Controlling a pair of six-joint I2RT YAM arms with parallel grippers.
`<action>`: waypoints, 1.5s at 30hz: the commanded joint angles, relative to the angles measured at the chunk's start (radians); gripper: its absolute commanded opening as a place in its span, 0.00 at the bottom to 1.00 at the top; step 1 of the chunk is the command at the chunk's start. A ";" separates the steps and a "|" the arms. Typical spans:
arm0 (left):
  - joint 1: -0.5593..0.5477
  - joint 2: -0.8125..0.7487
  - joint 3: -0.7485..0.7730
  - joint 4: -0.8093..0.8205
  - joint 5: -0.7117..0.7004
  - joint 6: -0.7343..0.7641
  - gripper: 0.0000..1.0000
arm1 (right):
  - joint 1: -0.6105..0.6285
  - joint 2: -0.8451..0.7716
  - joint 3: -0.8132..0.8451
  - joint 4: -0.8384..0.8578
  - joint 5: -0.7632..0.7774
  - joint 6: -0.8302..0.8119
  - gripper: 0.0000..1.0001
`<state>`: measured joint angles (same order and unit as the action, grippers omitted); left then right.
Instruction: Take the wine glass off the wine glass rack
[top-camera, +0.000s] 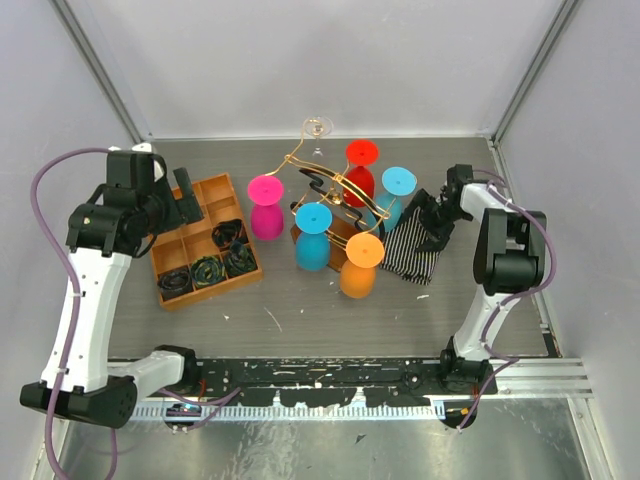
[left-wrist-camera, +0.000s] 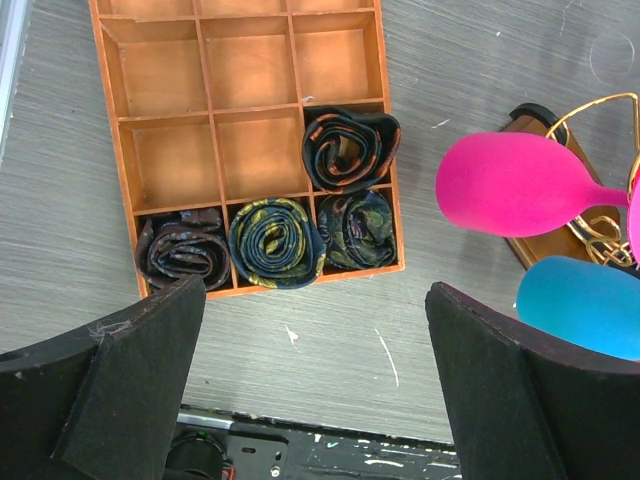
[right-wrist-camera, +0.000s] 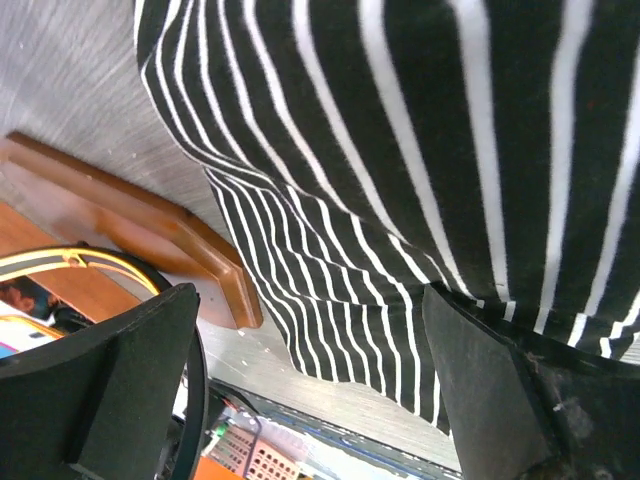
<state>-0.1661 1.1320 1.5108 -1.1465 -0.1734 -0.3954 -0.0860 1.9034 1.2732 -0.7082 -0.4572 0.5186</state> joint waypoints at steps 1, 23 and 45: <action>0.004 0.012 0.026 0.020 0.000 0.008 0.98 | -0.031 0.056 0.085 0.049 0.171 0.041 1.00; 0.017 0.097 0.002 0.036 -0.033 0.070 0.98 | -0.128 0.320 0.880 0.112 0.595 -0.040 1.00; 0.045 0.538 -0.214 0.147 -0.007 -0.051 0.99 | 0.004 -0.558 0.307 0.123 0.323 -0.039 1.00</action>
<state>-0.1497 1.5993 1.3148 -1.0073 -0.1268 -0.4294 -0.1375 1.4147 1.6424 -0.5835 -0.1043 0.4706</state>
